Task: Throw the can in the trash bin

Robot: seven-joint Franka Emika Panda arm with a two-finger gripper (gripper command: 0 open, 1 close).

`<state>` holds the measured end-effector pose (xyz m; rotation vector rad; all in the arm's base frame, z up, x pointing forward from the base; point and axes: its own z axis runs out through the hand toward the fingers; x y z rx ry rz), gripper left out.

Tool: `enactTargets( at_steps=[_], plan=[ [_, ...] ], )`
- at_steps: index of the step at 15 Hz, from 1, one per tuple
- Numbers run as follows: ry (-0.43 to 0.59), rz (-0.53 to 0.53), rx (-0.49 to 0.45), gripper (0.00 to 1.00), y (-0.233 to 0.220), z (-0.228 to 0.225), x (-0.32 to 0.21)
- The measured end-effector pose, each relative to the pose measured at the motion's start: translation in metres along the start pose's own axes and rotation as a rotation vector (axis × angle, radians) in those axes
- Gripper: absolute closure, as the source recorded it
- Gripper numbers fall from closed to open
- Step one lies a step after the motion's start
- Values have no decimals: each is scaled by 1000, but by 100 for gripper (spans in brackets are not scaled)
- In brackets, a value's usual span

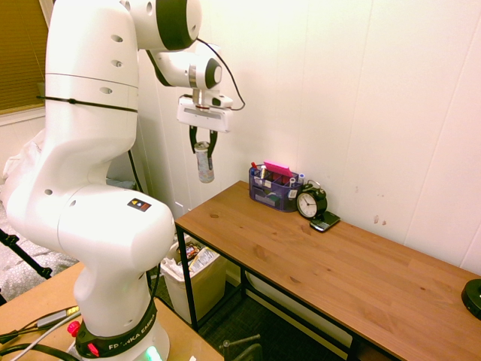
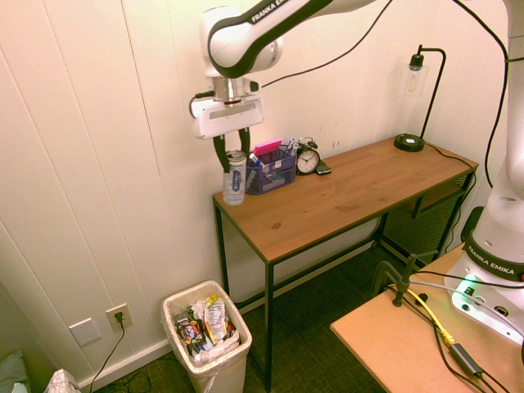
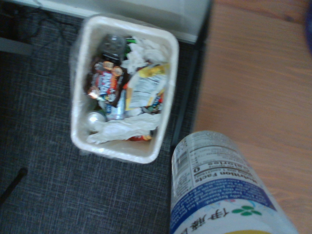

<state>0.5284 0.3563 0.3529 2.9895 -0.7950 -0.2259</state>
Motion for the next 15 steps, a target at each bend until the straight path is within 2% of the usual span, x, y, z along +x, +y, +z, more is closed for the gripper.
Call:
enactTargets(
  at_steps=[1,2,6,15],
  plan=[
    [-5,-26,-18,100,-21,6,-15],
    [-12,-47,-40,0,-39,19,-23],
    [-53,-57,-98,0,-73,63,-11],
    [-44,-51,-64,0,-76,36,5]
  ],
)
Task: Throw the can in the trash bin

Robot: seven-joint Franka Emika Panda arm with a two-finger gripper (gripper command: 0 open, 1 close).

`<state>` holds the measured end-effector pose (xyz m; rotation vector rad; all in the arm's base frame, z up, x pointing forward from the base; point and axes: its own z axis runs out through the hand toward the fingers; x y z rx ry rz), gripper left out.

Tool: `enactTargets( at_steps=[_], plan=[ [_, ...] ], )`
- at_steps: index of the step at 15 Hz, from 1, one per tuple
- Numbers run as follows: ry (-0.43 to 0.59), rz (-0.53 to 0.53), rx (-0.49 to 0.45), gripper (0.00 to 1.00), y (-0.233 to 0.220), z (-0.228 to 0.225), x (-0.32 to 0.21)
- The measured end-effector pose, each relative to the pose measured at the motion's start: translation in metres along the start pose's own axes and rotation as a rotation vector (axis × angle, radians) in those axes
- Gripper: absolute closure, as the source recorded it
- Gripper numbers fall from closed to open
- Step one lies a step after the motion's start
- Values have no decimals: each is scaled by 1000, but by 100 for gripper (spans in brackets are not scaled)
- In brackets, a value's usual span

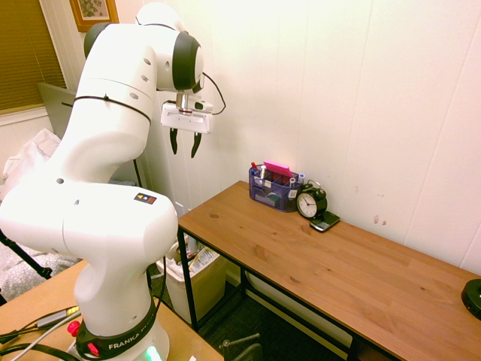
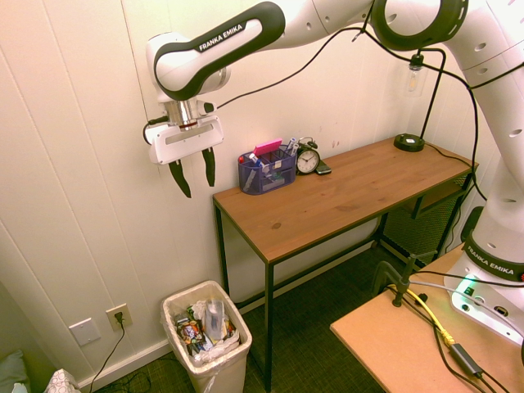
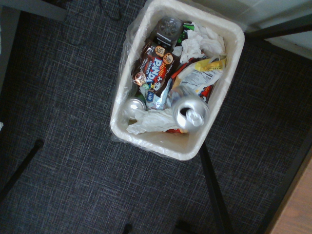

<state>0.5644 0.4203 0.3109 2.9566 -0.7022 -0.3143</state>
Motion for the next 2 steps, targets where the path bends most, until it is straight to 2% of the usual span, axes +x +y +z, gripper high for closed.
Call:
enactTargets(
  at_steps=[2],
  plan=[
    [9,30,12,0,13,-8,16]
  ],
)
